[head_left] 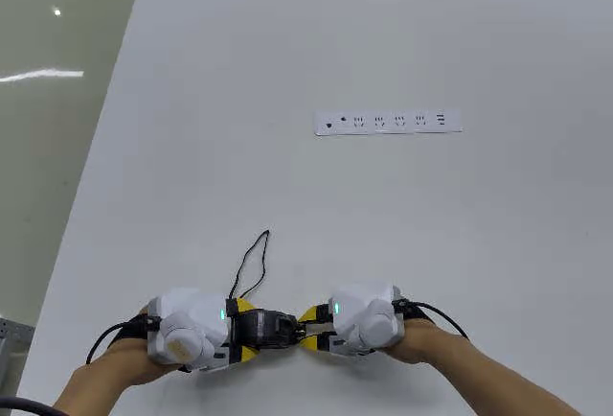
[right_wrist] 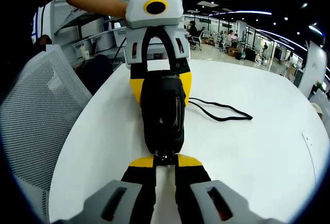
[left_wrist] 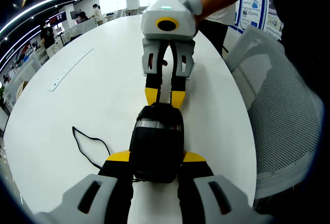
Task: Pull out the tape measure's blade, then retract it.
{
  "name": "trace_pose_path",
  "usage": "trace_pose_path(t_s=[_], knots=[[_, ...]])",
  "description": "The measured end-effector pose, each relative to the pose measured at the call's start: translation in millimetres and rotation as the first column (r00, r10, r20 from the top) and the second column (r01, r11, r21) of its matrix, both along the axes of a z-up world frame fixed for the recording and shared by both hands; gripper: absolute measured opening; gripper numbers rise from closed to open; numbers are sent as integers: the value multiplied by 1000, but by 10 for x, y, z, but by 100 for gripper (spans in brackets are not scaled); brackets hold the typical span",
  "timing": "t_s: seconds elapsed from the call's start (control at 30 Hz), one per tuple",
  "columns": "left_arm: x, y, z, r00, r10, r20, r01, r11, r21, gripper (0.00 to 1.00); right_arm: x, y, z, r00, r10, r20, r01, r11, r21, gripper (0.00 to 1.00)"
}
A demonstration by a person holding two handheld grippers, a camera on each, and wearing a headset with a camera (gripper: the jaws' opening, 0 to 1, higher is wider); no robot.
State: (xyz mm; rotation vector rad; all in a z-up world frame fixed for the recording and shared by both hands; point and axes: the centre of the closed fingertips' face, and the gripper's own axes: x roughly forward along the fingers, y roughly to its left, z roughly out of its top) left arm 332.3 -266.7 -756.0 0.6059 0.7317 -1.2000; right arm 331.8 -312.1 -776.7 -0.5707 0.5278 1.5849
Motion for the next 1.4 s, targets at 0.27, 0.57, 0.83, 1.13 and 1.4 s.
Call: trace_pose_path(t_s=[0.27,0.57,0.83,1.13,1.4], knots=[[-1,13,-4,1000,3,-1,-3,1000,2,28,1,7,5,1000,8,3,-8,1000,-10,11],[3,29,0,1000,6,-1,-6,1000,6,28,5,11,22,1000,18,11,-18,1000,-21,10],[1,48,3,1000,9,0,-9,1000,10,28,5,13,45,1000,24,14,-23,999,-26,10],[-5,56,8,1000,11,0,-11,1000,13,28,4,10,58,999,28,16,-27,999,-28,10],[-5,60,5,1000,12,-1,-12,1000,14,28,11,-9,65,999,33,22,-32,999,-32,10]])
